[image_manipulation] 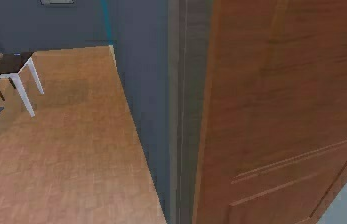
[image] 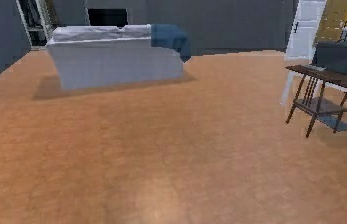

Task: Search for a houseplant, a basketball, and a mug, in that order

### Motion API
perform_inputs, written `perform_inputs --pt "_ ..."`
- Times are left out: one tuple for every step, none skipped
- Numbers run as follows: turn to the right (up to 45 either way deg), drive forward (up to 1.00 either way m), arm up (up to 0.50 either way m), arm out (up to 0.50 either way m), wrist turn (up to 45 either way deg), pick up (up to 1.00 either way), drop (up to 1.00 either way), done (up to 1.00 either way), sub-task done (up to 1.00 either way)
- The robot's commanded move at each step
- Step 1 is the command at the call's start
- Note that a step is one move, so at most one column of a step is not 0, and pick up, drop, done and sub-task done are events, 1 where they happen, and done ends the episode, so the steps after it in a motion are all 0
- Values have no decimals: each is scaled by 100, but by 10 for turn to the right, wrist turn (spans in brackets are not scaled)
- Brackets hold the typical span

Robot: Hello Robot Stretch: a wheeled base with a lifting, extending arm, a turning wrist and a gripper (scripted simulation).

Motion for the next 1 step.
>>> perform_inputs --pt "30 0 0 0 0 0 0 0 0"
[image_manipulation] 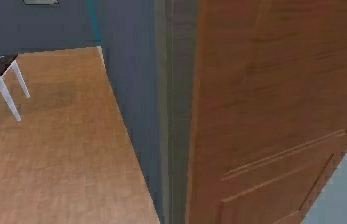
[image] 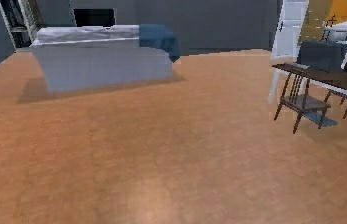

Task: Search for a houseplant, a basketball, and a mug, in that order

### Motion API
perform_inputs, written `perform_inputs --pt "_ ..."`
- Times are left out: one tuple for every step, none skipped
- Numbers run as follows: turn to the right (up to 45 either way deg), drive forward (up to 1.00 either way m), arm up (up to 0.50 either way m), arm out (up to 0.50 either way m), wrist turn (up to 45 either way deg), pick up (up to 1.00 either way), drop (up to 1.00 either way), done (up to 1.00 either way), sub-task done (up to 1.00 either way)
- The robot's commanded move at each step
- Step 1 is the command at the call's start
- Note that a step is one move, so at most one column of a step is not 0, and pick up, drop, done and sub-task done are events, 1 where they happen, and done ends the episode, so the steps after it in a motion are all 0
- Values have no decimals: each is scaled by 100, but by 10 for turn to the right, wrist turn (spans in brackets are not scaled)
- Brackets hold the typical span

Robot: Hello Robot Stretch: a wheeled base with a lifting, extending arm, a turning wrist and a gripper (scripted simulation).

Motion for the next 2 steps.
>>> perform_inputs --pt "0 45 0 0 0 0 0 0 0" --pt "150 0 0 0 0 0 0 0 0"
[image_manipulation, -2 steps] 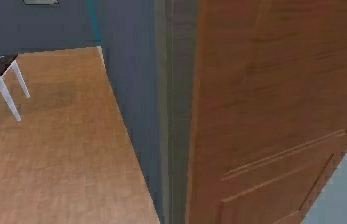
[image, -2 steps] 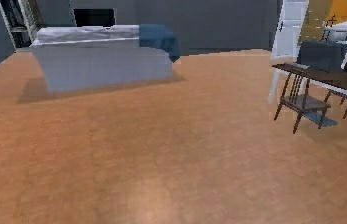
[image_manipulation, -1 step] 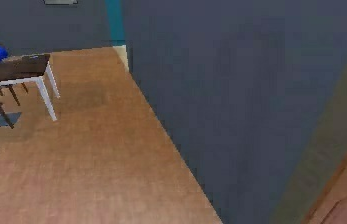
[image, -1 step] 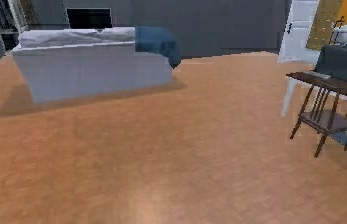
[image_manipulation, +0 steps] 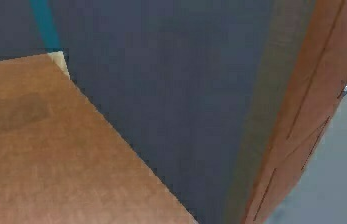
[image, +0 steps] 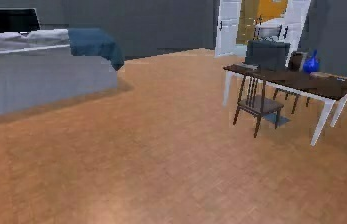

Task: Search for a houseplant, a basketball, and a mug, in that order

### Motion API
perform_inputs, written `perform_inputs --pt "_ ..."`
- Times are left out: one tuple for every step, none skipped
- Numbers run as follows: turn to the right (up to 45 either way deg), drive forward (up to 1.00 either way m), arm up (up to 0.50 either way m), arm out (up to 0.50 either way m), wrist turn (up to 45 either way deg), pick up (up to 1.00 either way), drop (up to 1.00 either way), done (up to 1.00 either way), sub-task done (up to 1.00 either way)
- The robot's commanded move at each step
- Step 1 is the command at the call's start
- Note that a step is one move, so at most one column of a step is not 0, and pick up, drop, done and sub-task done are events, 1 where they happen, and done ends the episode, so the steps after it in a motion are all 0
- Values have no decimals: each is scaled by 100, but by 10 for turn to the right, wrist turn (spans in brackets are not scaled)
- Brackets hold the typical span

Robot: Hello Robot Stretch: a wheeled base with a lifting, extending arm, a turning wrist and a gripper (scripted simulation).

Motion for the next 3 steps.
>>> perform_inputs --pt "0 100 0 0 0 0 0 0 0" --pt "0 100 0 0 0 0 0 0 0" --pt "30 0 0 0 0 0 0 0 0"
